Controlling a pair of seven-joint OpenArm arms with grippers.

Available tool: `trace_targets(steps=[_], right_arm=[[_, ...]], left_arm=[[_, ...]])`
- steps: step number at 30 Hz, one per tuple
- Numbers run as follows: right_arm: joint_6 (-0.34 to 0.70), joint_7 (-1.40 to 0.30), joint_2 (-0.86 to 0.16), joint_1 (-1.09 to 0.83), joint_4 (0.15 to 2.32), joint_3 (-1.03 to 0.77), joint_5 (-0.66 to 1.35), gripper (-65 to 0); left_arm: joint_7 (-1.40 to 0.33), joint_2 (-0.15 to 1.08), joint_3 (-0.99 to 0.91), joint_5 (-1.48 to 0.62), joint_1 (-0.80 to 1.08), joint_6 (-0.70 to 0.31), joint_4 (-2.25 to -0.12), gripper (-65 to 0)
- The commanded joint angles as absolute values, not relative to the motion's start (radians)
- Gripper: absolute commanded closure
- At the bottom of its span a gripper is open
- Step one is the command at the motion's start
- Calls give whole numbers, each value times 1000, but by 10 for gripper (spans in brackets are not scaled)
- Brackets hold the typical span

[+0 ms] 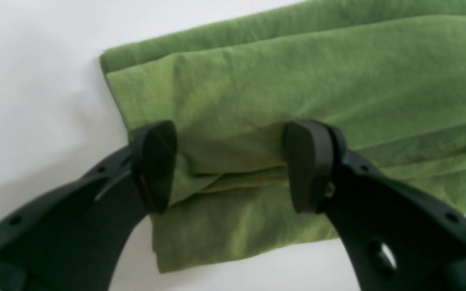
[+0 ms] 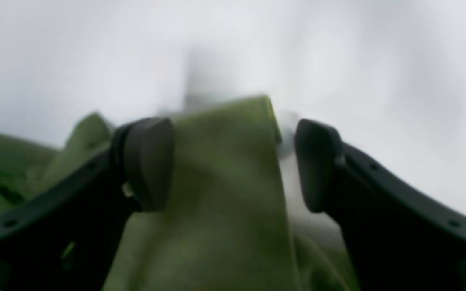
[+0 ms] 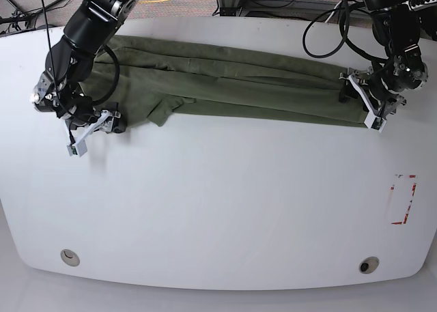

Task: Fold the T-shirt properly
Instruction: 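Regrasp the folded strip's end with the right gripper and pull outward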

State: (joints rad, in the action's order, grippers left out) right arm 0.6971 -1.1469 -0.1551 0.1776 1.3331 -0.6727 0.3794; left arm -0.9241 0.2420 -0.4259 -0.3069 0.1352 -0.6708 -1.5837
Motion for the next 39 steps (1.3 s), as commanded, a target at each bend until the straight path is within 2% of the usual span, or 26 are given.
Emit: trace_targets(steps=[1, 2, 7, 8, 15, 20, 29, 33, 39], right_arm=[[698, -1138, -166, 191, 1316, -673, 387, -358], [698, -1138, -166, 191, 1313, -673, 387, -319], [698, -1139, -166, 193, 1316, -673, 398, -33], [698, -1139, -166, 194, 1317, -673, 398, 0], [698, -1176, -162, 139, 1527, -682, 456, 0], [698, -1181, -162, 38, 1653, -720, 627, 0], [698, -1182, -168, -171, 1745, -769, 858, 0], [698, -1182, -166, -255, 1828, -808, 895, 0], [698, -1182, -168, -306, 1844, -846, 895, 0]], left_arm=[[-909, 257, -430, -314, 127, -671, -1598, -396], [-909, 257, -430, -312, 128, -671, -1598, -396], [-909, 252, -429, -252, 139, -673, -1590, -396], [-909, 251, -427, -240, 139, -673, -1590, -396], [-909, 249, -427, -228, 140, -673, -1590, -396], [-909, 249, -427, -228, 140, -673, -1590, -396], [-909, 249, -426, -228, 139, -673, -1555, -396], [-909, 252, -426, -228, 139, -673, -1509, -396], [-908, 254, -426, -228, 139, -673, -1495, -396]])
